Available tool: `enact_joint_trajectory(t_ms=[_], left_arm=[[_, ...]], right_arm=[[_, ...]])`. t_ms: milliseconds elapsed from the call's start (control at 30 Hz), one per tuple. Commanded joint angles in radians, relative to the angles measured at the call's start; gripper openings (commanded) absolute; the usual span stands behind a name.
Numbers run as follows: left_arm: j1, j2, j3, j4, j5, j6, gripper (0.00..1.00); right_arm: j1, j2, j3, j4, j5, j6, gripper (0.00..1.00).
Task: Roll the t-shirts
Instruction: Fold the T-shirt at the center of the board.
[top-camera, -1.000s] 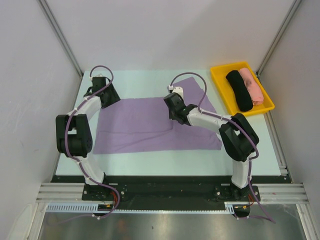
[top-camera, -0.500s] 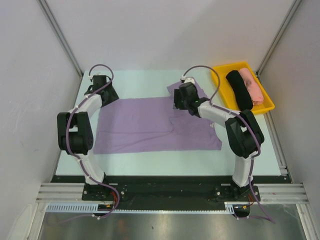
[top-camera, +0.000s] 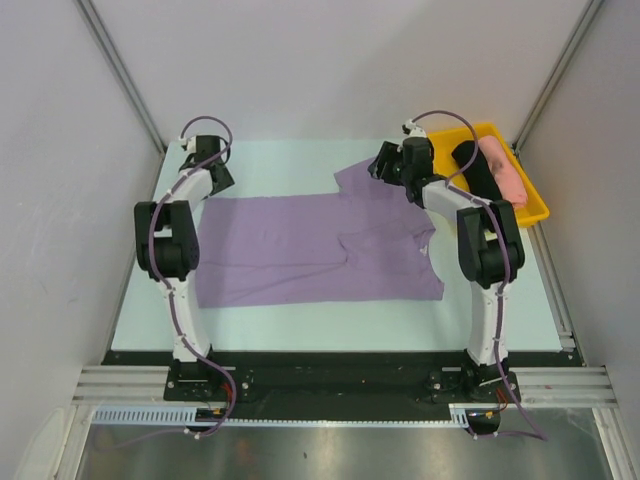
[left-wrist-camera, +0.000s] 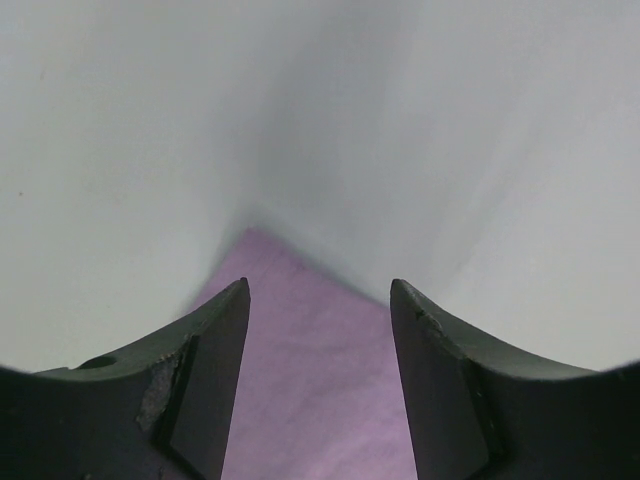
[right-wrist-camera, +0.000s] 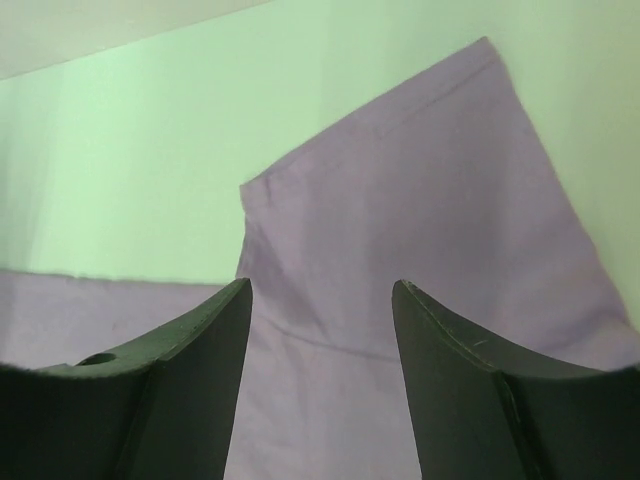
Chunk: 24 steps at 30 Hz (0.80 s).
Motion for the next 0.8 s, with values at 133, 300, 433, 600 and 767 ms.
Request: enact_joint_trajectory(t_ms=[133, 300, 433, 600, 767], left_arm=[[0.004, 0.098, 0.167, -0.114, -0.051, -0.016, 0.62], [0.008, 0.127, 0.19, -0.132, -0.042, -0.001, 0.62], [0.014, 0.158, 0.216, -0.162, -0.039, 0.008, 0.62], [0.031, 0.201, 0.259, -0.188, 0.002, 0.013, 0.59], [0.037, 0.224, 0.289, -0.215, 0.021, 0.011, 0.5]], right_arm=[[-0.072, 0.28, 0.361, -0.047, -0.105, 0.075, 0.65], [-0.092, 0.37, 0.508, -0.12, -0.103, 0.101, 0.68], [-0.103, 0.419, 0.569, -0.149, -0.12, 0.113, 0.7], [-0.111, 0.485, 0.662, -0.229, -0.132, 0.112, 0.72], [-0.118, 0.531, 0.728, -0.27, -0.132, 0.124, 0.74]])
